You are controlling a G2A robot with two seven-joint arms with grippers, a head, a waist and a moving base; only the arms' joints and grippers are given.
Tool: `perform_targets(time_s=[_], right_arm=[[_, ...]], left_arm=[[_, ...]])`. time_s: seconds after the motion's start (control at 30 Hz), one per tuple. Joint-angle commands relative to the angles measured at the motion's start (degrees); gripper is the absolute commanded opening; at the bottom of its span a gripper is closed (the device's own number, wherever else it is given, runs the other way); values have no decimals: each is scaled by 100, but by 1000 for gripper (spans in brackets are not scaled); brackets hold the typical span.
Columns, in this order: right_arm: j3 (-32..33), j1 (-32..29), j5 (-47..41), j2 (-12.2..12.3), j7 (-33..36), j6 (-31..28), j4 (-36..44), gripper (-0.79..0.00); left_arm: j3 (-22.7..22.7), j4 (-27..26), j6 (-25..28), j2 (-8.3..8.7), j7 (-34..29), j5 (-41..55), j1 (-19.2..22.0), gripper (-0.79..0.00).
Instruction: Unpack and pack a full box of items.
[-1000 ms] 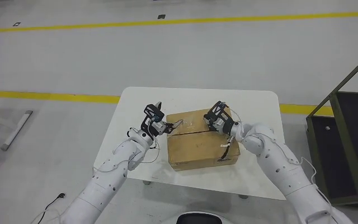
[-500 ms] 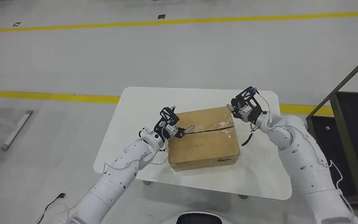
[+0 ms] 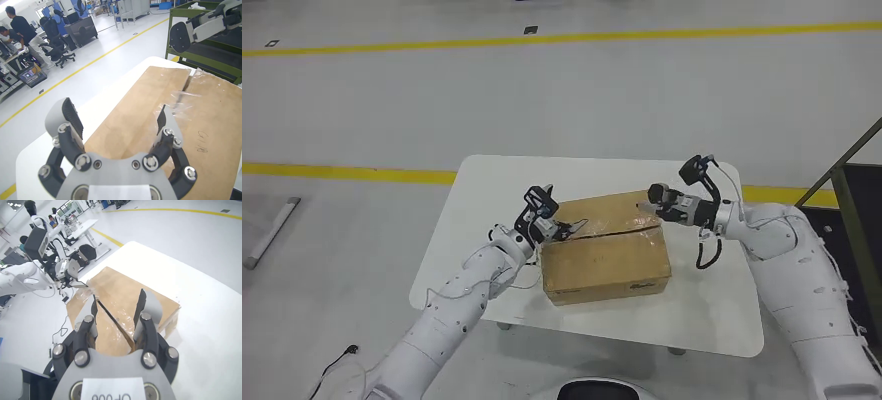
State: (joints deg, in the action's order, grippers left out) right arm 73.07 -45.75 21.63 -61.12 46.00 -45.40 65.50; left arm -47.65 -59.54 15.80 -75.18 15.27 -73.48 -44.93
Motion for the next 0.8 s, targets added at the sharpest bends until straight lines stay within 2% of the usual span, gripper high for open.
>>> perform_targets(time_s=[0.0, 0.4, 0.47, 0.53, 0.67, 0.77], right_arm=[[-96, 91, -189, 0, 240, -41, -120, 0], [-185, 187, -135, 4, 314, -81, -143, 0], [-240, 78, -665, -16, 289, 10, -82, 0], [-293, 72, -1491, -34, 541, 231, -108, 0], [-516, 207, -3512, -104, 1662, 1366, -258, 0], [-720, 369, -4556, -192, 2269, 2018, -483, 0]], left_arm=[[-208, -137, 45, 59, -103, 66, -99, 0], [-1517, -1454, 455, 464, -1001, 287, -1095, 0], [-1738, -1587, 567, 524, -1237, 401, -1295, 0], [-1943, -1674, 688, 576, -1469, 557, -1482, 0], [-2251, -1825, 853, 658, -1899, 749, -1795, 0], [-2402, -1953, 907, 701, -2100, 799, -1986, 0]])
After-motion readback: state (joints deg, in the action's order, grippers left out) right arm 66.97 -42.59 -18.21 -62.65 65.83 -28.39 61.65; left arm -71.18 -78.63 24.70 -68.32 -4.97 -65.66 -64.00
